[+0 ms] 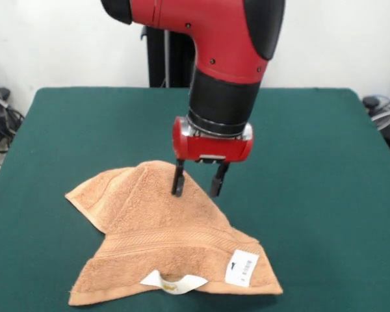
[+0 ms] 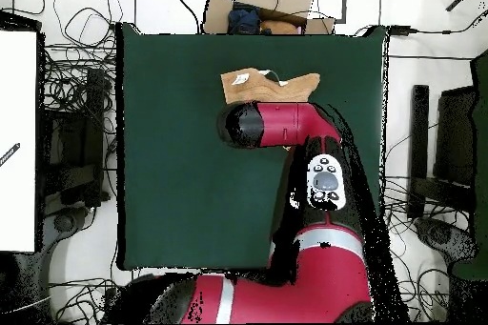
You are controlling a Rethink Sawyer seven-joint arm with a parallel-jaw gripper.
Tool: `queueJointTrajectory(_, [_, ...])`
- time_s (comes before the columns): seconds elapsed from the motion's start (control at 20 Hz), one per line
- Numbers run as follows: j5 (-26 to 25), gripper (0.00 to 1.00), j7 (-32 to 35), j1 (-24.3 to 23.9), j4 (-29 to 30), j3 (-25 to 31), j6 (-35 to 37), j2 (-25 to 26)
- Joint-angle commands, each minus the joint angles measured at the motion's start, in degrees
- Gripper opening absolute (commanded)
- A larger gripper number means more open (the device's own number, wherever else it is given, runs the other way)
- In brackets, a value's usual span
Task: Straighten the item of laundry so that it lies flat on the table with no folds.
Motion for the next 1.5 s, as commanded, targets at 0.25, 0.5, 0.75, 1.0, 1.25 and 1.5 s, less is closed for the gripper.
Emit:
queueJointTrajectory(0.25, [-3.8,1.0,8.1,1.9,-5.2,-5.5,-4.6,5.6])
queueJointTrajectory(0.5, [-4.8,1.0,8.4,2.0,-7.8,-7.9,-7.2,8.8])
queueJointTrajectory(0.75, [-4.8,1.0,8.1,2.3,-9.7,-9.7,-8.3,10.8])
queueJointTrajectory(1.0, [-5.0,1.0,8.1,2.7,-10.7,-11.1,-9.1,11.7])
queueJointTrajectory(1.25, [-4.1,1.0,4.7,0.6,-8.7,-8.2,-8.5,10.4])
queueJointTrajectory(1.5, [-0.6,1.0,1.4,-2.7,-4.4,-1.2,-4.1,6.7])
